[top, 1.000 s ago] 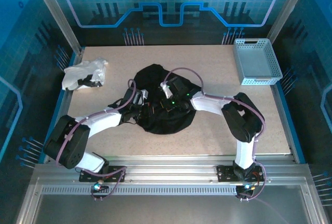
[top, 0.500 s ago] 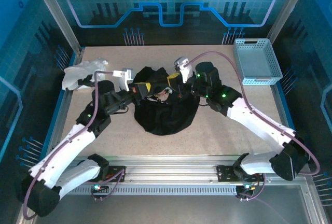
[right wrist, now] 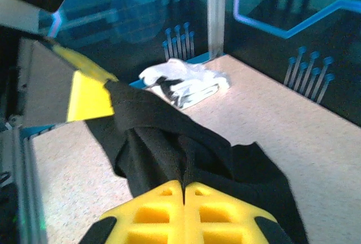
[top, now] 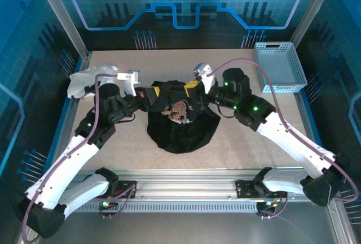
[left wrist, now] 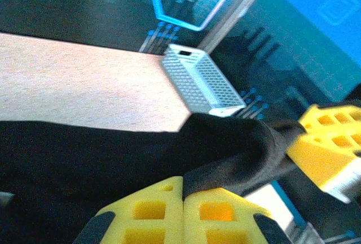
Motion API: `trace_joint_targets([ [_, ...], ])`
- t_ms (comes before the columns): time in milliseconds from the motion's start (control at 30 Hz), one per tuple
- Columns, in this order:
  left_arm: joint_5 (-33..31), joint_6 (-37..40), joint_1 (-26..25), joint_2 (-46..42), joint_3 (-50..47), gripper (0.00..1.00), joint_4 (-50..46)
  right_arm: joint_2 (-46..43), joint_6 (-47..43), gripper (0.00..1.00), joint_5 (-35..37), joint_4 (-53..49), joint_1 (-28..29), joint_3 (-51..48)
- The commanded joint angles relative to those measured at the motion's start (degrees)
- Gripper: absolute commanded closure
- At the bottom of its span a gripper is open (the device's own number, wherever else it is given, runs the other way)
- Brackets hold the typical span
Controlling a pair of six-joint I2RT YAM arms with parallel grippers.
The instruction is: Fold the inside-out t-shirt
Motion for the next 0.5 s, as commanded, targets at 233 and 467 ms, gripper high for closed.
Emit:
trace_joint_targets([
  [233, -16.0, 0.4, 9.7, -13.0, -3.2, 1.00, -16.7, 12.7, -0.8, 0.61, -1.0, -8.0, 3.0, 2.1],
  [467, -13.8, -0.2, 9.8, -13.8, -4.3, 1.00, -17.5, 16.3, -1.5, 0.43, 7.8, -6.5, 1.9, -6.5],
])
